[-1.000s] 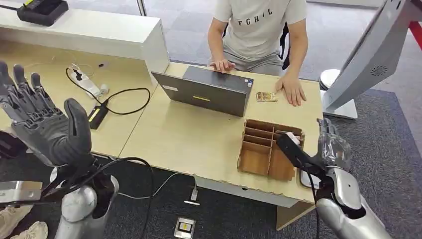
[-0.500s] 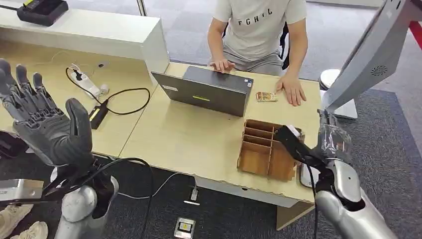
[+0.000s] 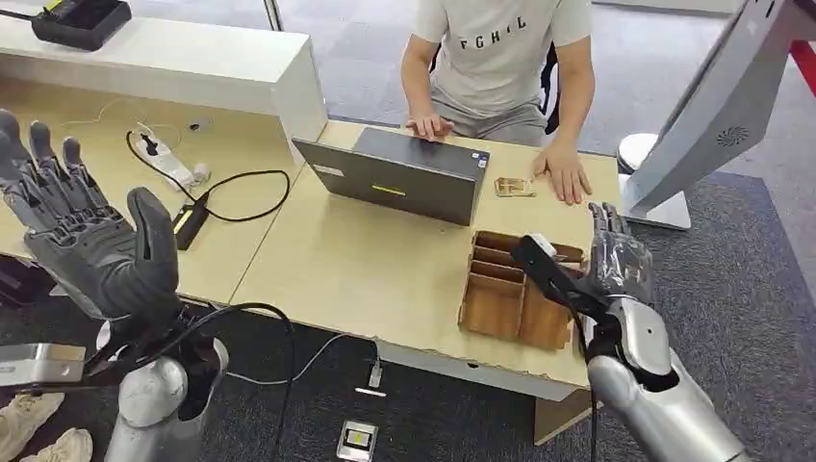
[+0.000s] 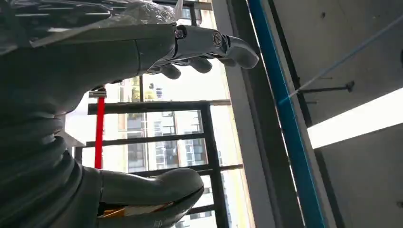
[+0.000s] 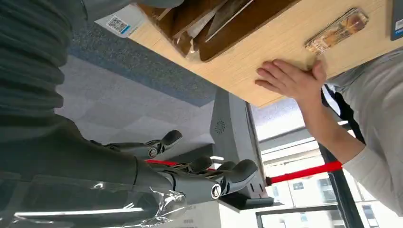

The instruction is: Pass the card to the sensor for recognition and then transmit it.

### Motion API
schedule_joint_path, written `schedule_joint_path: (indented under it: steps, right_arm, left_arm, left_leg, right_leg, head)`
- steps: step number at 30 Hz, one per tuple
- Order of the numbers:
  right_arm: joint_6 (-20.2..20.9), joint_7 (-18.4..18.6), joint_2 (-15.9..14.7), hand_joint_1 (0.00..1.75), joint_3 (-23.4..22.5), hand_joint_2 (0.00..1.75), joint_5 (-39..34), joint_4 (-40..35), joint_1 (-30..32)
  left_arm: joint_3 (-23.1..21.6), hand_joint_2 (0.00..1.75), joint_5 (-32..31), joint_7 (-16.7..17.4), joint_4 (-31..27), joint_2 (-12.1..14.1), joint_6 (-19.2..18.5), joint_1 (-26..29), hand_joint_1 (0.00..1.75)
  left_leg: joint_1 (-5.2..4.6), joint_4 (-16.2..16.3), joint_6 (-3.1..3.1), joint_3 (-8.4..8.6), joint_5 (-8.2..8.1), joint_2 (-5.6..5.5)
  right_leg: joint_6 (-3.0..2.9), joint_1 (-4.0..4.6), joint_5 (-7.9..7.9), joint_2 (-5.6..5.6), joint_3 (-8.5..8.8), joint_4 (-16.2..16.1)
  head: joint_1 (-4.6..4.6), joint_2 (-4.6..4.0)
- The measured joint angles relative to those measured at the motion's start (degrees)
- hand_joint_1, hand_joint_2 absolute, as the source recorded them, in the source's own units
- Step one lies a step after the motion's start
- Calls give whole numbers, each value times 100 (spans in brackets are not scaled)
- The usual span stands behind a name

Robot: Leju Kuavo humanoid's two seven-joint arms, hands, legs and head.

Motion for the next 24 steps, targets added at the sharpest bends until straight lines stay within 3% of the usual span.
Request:
schedule_joint_path:
  steps: [16, 20, 24]
  right_arm:
    - [-111, -68, 674, 0, 85, 175, 50, 1211, -394]
    - [-120, -114, 800, 33, 94, 175, 98, 1423, -425]
    - [-142, -114, 855, 37, 94, 175, 127, 1572, -446]
  left_arm:
    - [26, 175, -122, -22, -66, 0, 0, -14, 0]
    - [35, 175, -129, -53, -68, -2, 0, -9, 0]
    - [50, 175, -149, -59, -72, -13, 0, 3, 0]
  left_leg:
    - [0, 1, 0, 0, 0, -2]
    - [1, 1, 0, 0, 0, -3]
    - [1, 1, 0, 0, 0, -3]
  right_leg:
    - [0, 0, 0, -3, 0, 4]
    - [0, 0, 0, -3, 1, 4]
    - [0, 0, 0, -3, 0, 5]
  head:
    - [2, 0]
    - [0, 0]
    - [0, 0]
